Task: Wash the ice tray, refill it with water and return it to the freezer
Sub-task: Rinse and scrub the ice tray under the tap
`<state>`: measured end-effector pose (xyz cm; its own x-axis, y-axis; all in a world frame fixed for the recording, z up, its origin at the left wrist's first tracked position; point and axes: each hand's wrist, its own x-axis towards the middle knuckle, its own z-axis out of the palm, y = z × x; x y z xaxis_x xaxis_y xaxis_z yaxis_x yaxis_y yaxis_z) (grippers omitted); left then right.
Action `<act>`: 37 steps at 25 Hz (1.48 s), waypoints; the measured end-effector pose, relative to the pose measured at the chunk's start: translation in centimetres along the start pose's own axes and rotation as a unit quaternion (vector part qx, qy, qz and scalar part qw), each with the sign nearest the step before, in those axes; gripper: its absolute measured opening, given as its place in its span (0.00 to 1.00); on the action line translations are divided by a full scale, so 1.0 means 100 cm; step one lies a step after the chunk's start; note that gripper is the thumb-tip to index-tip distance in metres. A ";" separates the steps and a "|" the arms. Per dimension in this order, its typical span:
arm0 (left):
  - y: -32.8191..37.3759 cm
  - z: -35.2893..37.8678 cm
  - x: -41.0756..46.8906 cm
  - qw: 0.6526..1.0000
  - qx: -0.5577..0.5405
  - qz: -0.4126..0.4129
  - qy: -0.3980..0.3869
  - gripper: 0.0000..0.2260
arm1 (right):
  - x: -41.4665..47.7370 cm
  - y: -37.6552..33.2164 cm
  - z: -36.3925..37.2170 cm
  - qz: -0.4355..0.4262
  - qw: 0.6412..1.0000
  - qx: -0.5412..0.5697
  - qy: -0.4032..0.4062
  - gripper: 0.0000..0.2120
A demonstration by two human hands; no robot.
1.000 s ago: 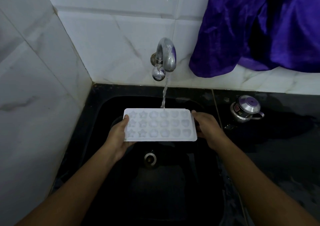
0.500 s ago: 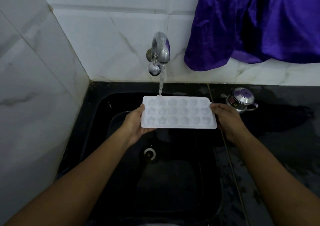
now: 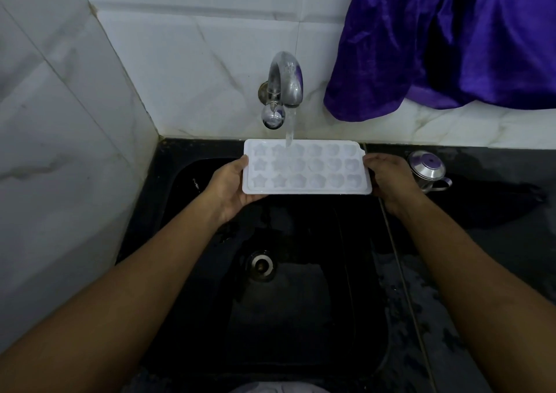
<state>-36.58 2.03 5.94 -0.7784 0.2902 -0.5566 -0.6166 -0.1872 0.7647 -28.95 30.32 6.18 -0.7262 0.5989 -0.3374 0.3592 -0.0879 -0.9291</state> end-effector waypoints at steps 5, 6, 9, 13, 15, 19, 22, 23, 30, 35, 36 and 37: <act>-0.002 -0.044 -0.003 0.998 -0.026 0.021 0.054 0.14 | -0.010 -0.001 0.041 0.023 0.998 -0.027 -0.055 0.09; -0.001 -0.055 -0.003 0.997 -0.031 0.026 0.065 0.14 | -0.013 0.000 0.052 0.022 0.997 -0.035 -0.065 0.08; 0.000 -0.087 -0.007 0.994 -0.041 0.039 0.089 0.15 | -0.022 0.003 0.082 0.020 0.993 -0.056 -0.100 0.11; -0.005 -0.122 -0.015 0.992 -0.050 0.037 0.111 0.16 | -0.034 0.016 0.106 0.027 0.985 -0.049 -0.163 0.13; -0.012 -0.135 -0.020 0.990 -0.066 0.032 0.119 0.17 | -0.040 0.025 0.111 0.033 0.981 -0.046 -0.186 0.12; -0.029 -0.148 -0.029 0.988 -0.080 0.017 0.133 0.16 | -0.047 0.037 0.108 0.041 0.977 -0.045 -0.207 0.10; -0.035 -0.136 -0.028 0.989 -0.069 0.009 0.130 0.15 | -0.048 0.040 0.094 0.039 0.980 -0.041 -0.190 0.10; -0.036 -0.128 -0.026 0.990 -0.066 0.009 0.125 0.15 | -0.047 0.040 0.087 0.036 0.982 -0.045 -0.180 0.10; -0.038 -0.059 -0.005 0.997 -0.027 -0.011 0.066 0.15 | -0.029 0.027 0.026 0.042 0.995 -0.032 -0.089 0.10; -0.040 -0.019 0.001 0.999 -0.002 -0.032 0.029 0.14 | -0.020 0.023 -0.013 0.050 0.997 -0.011 -0.054 0.11; -0.037 -0.012 0.003 0.999 0.000 -0.033 0.024 0.14 | -0.018 0.021 -0.018 0.048 0.998 -0.008 -0.050 0.11; -0.033 -0.004 0.005 0.999 0.003 -0.033 0.019 0.14 | -0.016 0.017 -0.022 0.044 0.998 -0.006 -0.045 0.11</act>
<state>-35.03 2.43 3.02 -0.7403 0.2665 -0.6172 -0.6658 -0.1636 0.7280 -25.89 30.94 5.42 -0.7414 0.5146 -0.4308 0.4313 -0.1265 -0.8933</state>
